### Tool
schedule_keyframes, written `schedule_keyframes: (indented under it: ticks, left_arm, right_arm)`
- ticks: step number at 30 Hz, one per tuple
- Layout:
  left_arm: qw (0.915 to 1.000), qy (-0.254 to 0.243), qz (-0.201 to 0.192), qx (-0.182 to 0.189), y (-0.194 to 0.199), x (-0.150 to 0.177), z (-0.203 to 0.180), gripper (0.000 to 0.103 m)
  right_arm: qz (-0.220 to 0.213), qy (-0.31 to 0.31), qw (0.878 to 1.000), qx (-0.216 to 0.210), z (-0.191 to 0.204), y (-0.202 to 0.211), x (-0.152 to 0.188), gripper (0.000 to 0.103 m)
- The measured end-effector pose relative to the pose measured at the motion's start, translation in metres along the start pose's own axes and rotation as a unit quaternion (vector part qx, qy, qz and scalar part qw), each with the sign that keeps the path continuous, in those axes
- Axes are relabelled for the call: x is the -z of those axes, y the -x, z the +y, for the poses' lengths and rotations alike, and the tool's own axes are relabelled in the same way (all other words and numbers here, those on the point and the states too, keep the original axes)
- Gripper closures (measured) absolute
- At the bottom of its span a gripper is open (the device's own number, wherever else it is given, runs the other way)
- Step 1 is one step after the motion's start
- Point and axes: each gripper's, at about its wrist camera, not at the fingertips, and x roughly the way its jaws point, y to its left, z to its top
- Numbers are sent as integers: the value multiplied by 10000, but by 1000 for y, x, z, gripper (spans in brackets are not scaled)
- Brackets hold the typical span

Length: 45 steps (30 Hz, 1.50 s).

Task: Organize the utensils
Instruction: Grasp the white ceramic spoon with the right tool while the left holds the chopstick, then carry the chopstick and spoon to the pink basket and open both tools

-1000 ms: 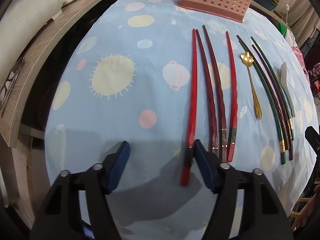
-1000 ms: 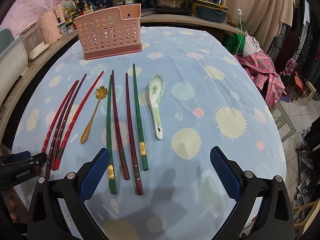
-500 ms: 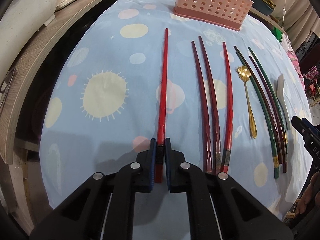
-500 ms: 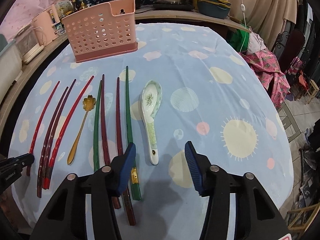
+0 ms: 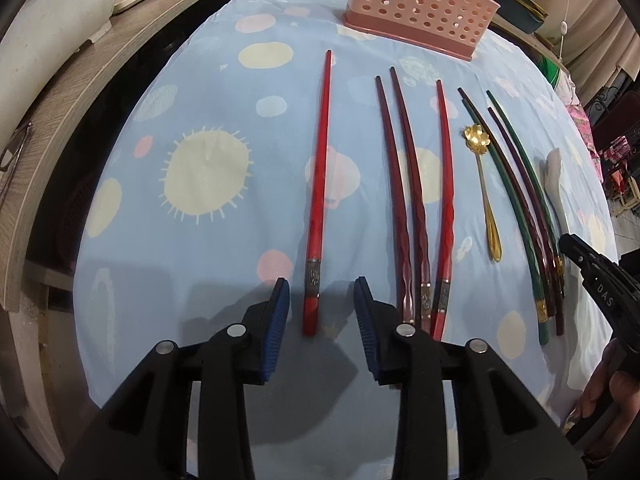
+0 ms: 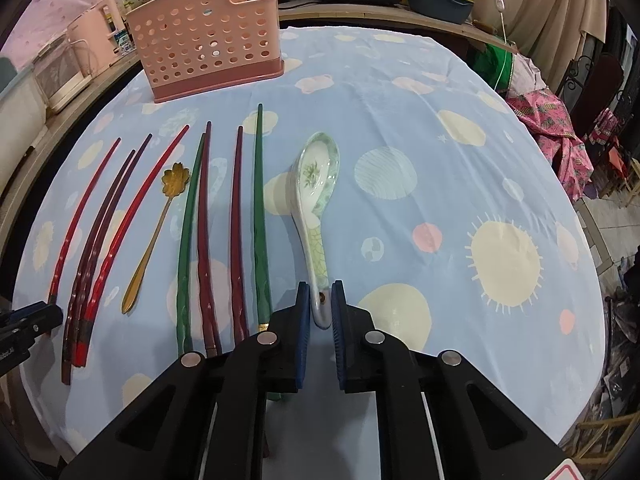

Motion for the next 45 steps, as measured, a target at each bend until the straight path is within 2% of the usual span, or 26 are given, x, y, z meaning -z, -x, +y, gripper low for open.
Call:
schedule_keyframes:
  ticks: [1,3,4,5,8,13,21,27,33,40,45]
  left_arm:
    - [10000,23,4,32,1,1,1,71]
    - [9999,94,2,72,2,3,5,78]
    - [9999,120,5,103,2,4,7,89]
    - [9998,149,16,144,2,5,10,95]
    - [9993,264,-10,283,4,5,16,96]
    - [9988,304,-242,309,22,3,18,96]
    - [9944,313,-928,403,69,-24,18,96]
    - [9859,268,-1600,412,106,-65,16,96]
    - [9773,256,-2070,364,134,-107,12,96]
    - [9615,190,-2722,320,174,-162,7,96]
    - [9448,99,-3247,434,208,-204,-3,96]
  right_arm:
    - [-4,-5,10000,-13,-1,2,1,93]
    - [-30,-19,10000,-40,-1,6,3,93]
    - [-47,-16,10000,-47,-1,8,4,94]
    - [-61,-10,10000,-49,-1,10,4,94]
    - [-113,-25,9999,-82,-2,17,5,94]
    - [-300,-64,9994,-156,-3,34,0,96]
    - [-713,-186,9966,-378,-8,68,-27,97]
    - [-889,-294,9942,-526,-12,80,-50,97]
    - [-1117,-306,9913,-625,-15,90,-75,97]
    - [-1554,-299,9828,-947,-11,105,-130,97]
    - [-1909,-232,9746,-1151,-3,112,-182,97]
